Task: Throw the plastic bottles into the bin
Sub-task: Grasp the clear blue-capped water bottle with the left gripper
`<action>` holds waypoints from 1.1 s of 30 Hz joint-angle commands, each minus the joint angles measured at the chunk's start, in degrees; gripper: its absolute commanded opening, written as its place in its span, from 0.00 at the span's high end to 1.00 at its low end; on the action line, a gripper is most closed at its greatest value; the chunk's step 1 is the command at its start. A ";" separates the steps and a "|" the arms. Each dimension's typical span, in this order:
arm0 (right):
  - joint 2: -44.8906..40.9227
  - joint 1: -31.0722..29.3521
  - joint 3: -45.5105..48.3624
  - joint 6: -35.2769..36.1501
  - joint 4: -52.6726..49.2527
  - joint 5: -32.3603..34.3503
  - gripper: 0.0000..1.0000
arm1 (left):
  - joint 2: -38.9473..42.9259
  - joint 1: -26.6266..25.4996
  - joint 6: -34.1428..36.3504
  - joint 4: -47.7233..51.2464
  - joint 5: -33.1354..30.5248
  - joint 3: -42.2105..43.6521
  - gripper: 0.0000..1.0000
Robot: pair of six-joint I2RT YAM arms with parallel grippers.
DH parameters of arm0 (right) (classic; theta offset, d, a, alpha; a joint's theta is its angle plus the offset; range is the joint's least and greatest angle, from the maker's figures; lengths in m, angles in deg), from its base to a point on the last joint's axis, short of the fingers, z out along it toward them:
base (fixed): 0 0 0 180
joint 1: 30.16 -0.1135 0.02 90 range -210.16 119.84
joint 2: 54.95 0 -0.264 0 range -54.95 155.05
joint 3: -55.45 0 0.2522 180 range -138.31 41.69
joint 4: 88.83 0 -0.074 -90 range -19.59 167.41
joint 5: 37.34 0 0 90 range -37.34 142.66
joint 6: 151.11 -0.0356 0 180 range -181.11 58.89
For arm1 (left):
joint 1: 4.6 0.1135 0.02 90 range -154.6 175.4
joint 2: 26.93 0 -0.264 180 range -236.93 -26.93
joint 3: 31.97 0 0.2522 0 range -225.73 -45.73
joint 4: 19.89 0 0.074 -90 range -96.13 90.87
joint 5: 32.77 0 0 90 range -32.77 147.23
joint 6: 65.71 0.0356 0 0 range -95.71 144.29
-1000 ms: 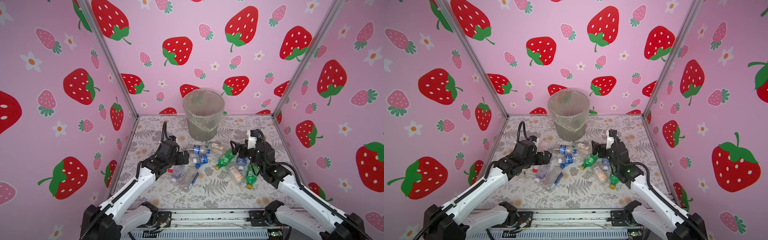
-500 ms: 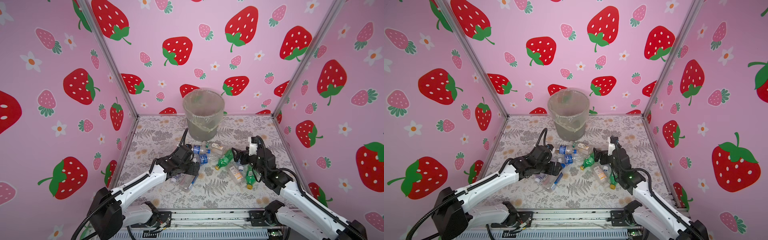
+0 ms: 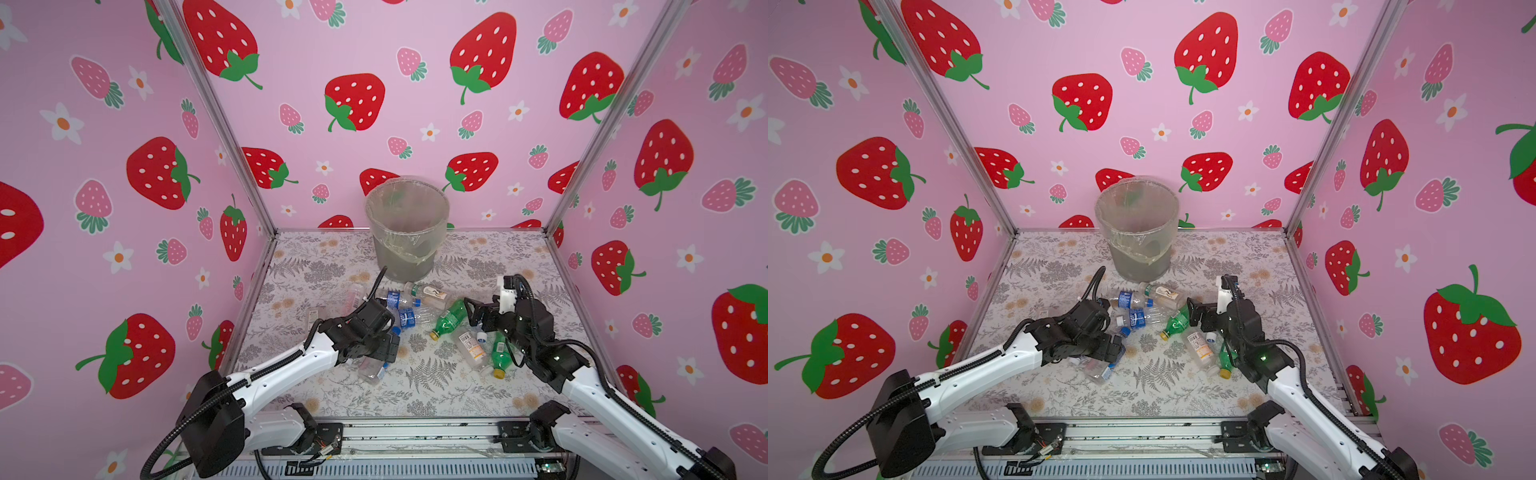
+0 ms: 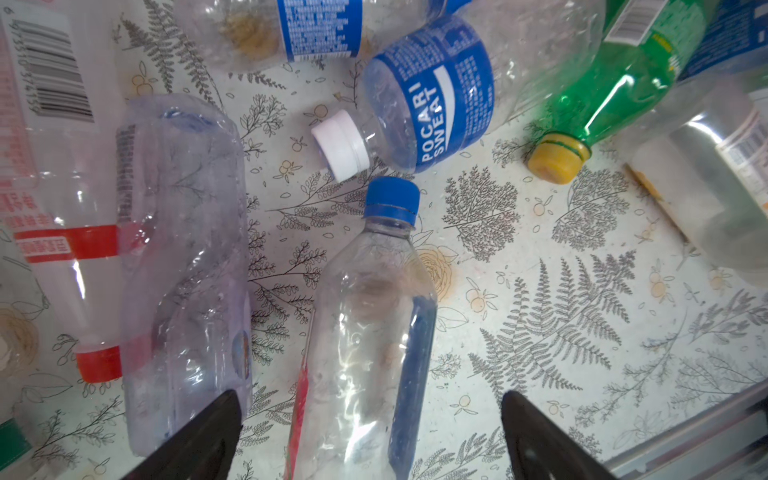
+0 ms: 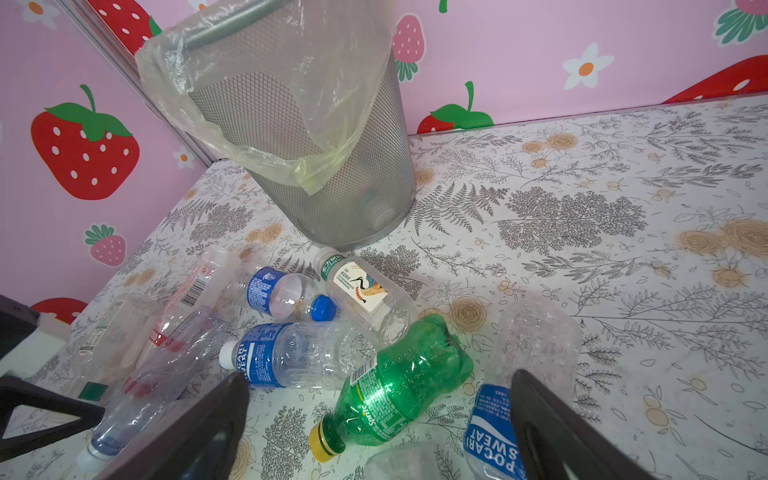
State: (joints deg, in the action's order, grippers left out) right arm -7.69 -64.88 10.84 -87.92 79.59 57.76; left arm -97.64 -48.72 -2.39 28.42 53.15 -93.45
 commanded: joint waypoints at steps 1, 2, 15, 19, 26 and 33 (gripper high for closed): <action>0.36 0.28 0.02 0.58 -0.20 0.35 0.01 | 1.05 -0.32 -3.33 1.70 -0.75 0.97 0.01; 0.54 0.28 0.22 0.40 0.04 0.35 0.01 | 1.17 -0.34 -4.37 1.11 0.06 1.34 0.01; 1.75 0.31 0.73 -0.35 1.02 -0.35 0.01 | -1.22 -2.02 -7.07 1.08 1.36 3.80 0.01; 2.04 0.27 0.75 -0.30 1.08 -0.27 0.01 | -1.18 -2.64 -7.84 1.05 1.39 5.08 0.01; 2.35 0.28 0.56 -0.35 1.34 -0.35 0.01 | 0.09 -3.52 -8.97 0.38 1.62 7.56 0.04; 2.83 0.28 0.28 -0.70 1.60 -0.53 0.01 | -2.82 -4.44 -11.52 -2.01 0.94 8.97 0.15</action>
State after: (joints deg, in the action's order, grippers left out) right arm -5.04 -64.88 10.90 -88.12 79.96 57.65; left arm -98.93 -52.57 -11.61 27.52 54.86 -85.06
